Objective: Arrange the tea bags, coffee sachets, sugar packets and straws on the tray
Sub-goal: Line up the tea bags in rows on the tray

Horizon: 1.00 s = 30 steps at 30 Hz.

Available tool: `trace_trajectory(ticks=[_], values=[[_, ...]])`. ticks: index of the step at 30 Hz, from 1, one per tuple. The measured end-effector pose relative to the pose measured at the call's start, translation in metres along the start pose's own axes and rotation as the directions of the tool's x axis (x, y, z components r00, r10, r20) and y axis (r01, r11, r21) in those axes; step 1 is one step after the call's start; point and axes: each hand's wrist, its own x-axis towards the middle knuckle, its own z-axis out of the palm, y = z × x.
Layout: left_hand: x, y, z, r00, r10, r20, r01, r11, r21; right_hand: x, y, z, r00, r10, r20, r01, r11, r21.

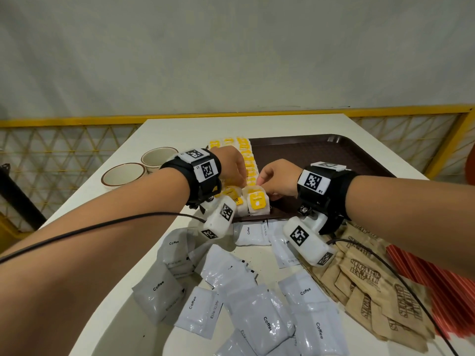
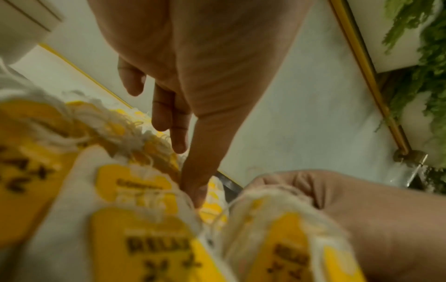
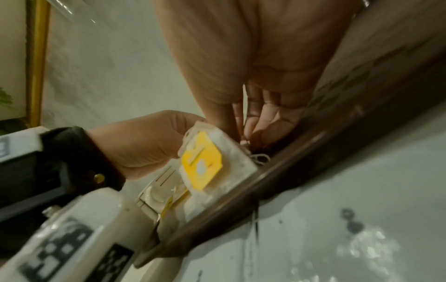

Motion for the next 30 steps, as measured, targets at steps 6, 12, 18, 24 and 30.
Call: trace_trajectory(ticks=[6,12,18,24,30], values=[[0.005,0.004,0.001,0.999,-0.032,-0.022,0.032,0.999,0.031,0.003,0.001,0.003,1.000,-0.027,-0.014,0.025,0.992,-0.121],[0.010,0.007,-0.002,0.994,-0.104,0.039,0.100,0.991,0.087,0.003,0.000,-0.001,0.999,-0.032,0.022,0.035,0.991,-0.126],[0.010,0.011,-0.005,0.990,-0.121,0.072,0.114,0.989,0.096,0.003,-0.002,0.000,0.998,-0.050,0.033,0.054,0.985,-0.166],[0.010,0.012,-0.008,0.994,-0.105,0.044,0.098,0.986,0.138,0.005,-0.004,0.001,0.999,-0.028,0.016,0.030,0.980,-0.195],[0.002,0.016,-0.010,0.997,-0.062,0.045,0.055,0.989,0.136,0.004,-0.004,0.002,1.000,0.008,-0.014,-0.011,0.982,-0.188]])
